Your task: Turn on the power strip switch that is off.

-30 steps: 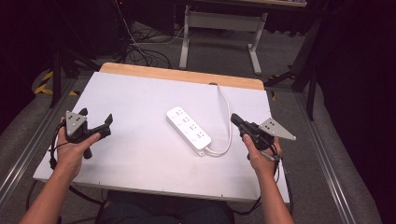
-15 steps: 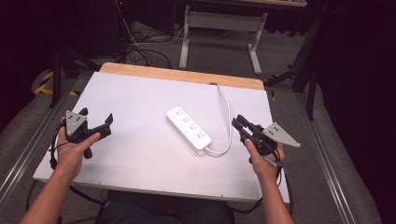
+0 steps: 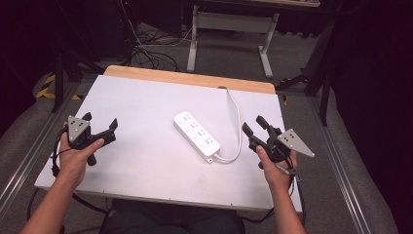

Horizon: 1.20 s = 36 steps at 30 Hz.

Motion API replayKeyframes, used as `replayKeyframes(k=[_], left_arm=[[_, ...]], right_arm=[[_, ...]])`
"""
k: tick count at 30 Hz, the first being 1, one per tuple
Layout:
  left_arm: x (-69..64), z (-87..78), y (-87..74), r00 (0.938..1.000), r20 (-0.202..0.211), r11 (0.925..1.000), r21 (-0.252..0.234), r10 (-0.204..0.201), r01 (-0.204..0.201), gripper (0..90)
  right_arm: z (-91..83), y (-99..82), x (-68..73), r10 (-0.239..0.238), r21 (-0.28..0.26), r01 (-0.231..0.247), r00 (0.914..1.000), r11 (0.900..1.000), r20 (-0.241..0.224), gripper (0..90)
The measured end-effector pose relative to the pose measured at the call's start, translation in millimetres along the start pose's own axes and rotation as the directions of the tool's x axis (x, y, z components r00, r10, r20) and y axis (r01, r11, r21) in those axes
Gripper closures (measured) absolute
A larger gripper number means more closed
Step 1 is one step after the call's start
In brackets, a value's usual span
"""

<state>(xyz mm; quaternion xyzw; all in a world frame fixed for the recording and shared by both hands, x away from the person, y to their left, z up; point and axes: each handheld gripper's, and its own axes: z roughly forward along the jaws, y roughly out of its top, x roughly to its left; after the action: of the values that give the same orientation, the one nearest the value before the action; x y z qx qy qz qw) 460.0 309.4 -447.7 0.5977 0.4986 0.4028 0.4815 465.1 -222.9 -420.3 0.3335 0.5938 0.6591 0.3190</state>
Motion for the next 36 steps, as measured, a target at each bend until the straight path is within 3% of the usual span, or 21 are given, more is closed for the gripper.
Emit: replayKeyframes(k=[13,16,17,18,19,22,36], left_arm=[[-1.1,0.2,0.4,1.0,0.004,1.0,0.002,0.0,0.0,10.8],[-1.3,0.4,0.4,1.0,0.005,1.0,0.0,0.0,0.0,10.9],[-1.5,0.4,0.4,1.0,0.005,1.0,0.0,0.001,-0.001,10.8],[-1.6,0.5,0.4,1.0,0.006,1.0,0.0,0.001,-0.001,10.9],[-1.7,0.6,0.5,1.0,0.006,1.0,0.0,0.002,-0.002,10.9],[-1.7,0.8,0.4,1.0,0.006,1.0,0.0,0.002,-0.002,10.8],[-1.9,0.9,0.5,1.0,0.006,1.0,-0.003,0.0,0.0,10.8]], right_arm=[[-0.9,0.2,-0.2,0.003,-0.03,-0.002,0.9998,0.9995,0.02,24.1],[-0.1,-1.7,-1.4,-0.076,0.008,0.076,0.9969,0.9971,0.022,6.9],[-0.4,-3.6,-1.9,-0.144,0.053,0.144,0.9895,0.9882,0.005,0.0],[-0.7,-4.9,-1.4,-0.185,0.099,0.186,0.9826,0.9776,-0.017,0.0],[-0.2,-6.5,-0.8,-0.202,0.11,0.202,0.9793,0.9732,-0.013,0.0],[-0.2,-5.4,0.3,-0.194,0.085,0.193,0.9809,0.9776,0.011,0.0],[-4.1,-4.8,-6.0,-0.083,0.028,0.083,0.9964,0.9962,0.017,0.0]])
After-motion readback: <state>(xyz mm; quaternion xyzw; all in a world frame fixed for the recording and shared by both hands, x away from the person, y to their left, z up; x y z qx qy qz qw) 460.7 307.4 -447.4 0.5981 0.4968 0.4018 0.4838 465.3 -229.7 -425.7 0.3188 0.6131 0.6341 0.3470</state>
